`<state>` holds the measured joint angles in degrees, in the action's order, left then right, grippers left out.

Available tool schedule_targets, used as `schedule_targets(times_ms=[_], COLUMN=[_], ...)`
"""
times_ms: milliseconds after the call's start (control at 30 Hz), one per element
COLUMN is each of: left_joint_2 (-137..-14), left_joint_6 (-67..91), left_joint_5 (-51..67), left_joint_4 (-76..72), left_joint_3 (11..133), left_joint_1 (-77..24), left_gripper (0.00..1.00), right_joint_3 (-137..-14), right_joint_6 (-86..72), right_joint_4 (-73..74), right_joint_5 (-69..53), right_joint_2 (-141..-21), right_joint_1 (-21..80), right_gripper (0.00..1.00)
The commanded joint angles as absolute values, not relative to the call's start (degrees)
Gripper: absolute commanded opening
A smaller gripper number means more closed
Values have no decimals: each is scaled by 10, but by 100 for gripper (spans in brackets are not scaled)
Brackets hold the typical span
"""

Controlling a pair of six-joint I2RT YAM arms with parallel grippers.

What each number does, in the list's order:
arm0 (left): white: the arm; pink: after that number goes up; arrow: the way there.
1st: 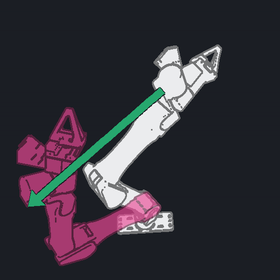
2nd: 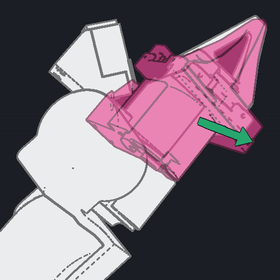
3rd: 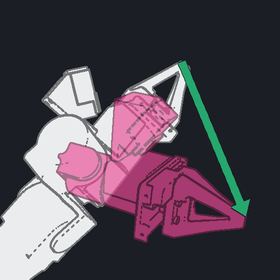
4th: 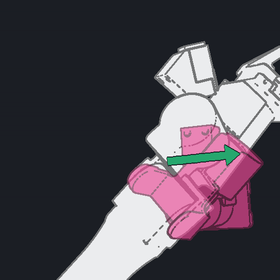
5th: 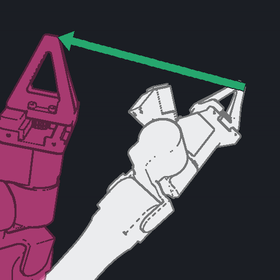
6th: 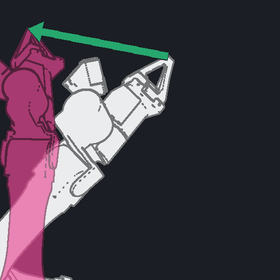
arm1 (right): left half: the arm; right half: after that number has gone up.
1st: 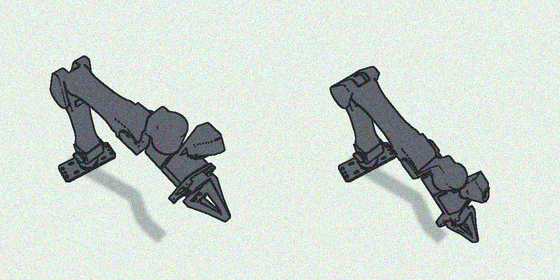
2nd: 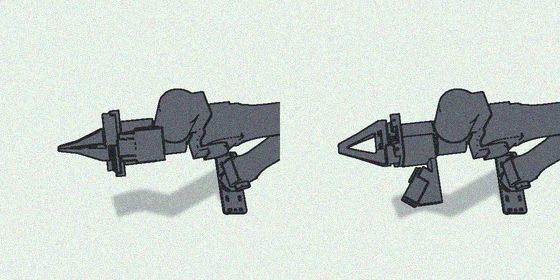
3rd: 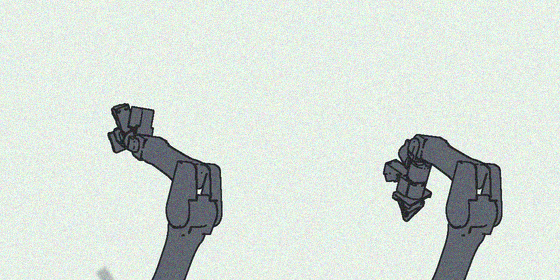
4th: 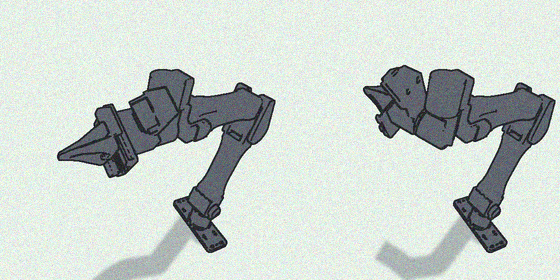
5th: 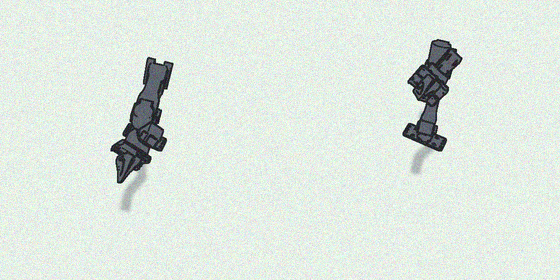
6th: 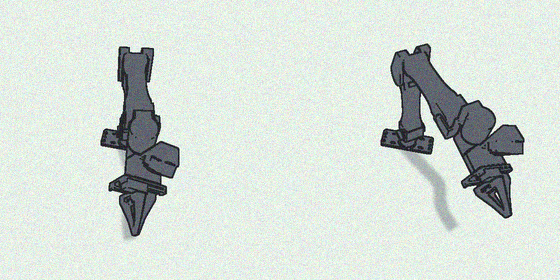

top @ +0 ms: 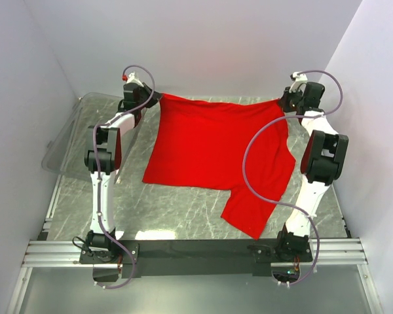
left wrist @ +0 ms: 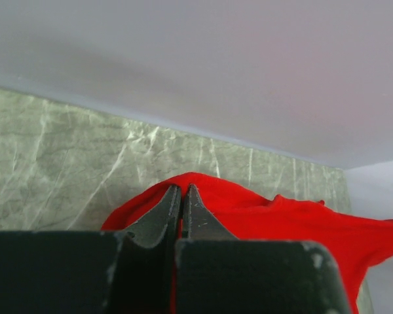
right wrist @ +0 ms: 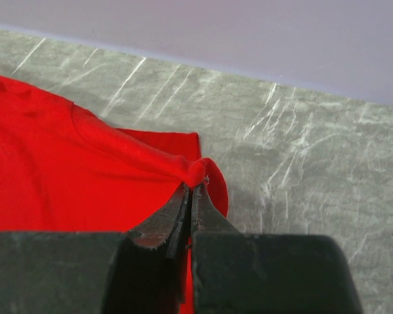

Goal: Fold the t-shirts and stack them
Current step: Fold the tshirt

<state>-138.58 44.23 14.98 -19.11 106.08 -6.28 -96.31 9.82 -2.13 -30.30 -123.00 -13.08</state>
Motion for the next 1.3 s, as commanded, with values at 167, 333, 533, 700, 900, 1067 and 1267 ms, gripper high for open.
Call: schedule_targets(times_ms=[167,333,533,700,900,1067,1267], left_joint_2=[-1346,-1347,-1348,-1341,-1334,-1349,-1339], left_joint_6=[450,446,453,447,434,428,411], left_joint_5=[217,223,239,241,229,228,219], left_joint_4=[-254,-246,-250,-245,-223,-203,-192], left_joint_3=[1062,1067,1070,1063,1055,1078,1071], left_joint_1=[-57,-57,-56,-56,-53,-53,-50], left_gripper=[1,1,1,1,1,1,1], right_joint_3=[-1063,-1134,-1165,-1154,-1116,-1098,-1079], right_joint_6=[130,191,249,321,401,455,490], right_joint_4=[68,158,209,227,197,171,121], right_joint_5=[-324,-371,-335,-311,-321,-355,-386], right_joint_2=[-1252,-1289,-1301,-1296,-1280,-1278,-1276], right_joint_1=[-132,-132,-125,-123,-125,-125,-134], right_gripper=[0,0,0,0,0,0,0])
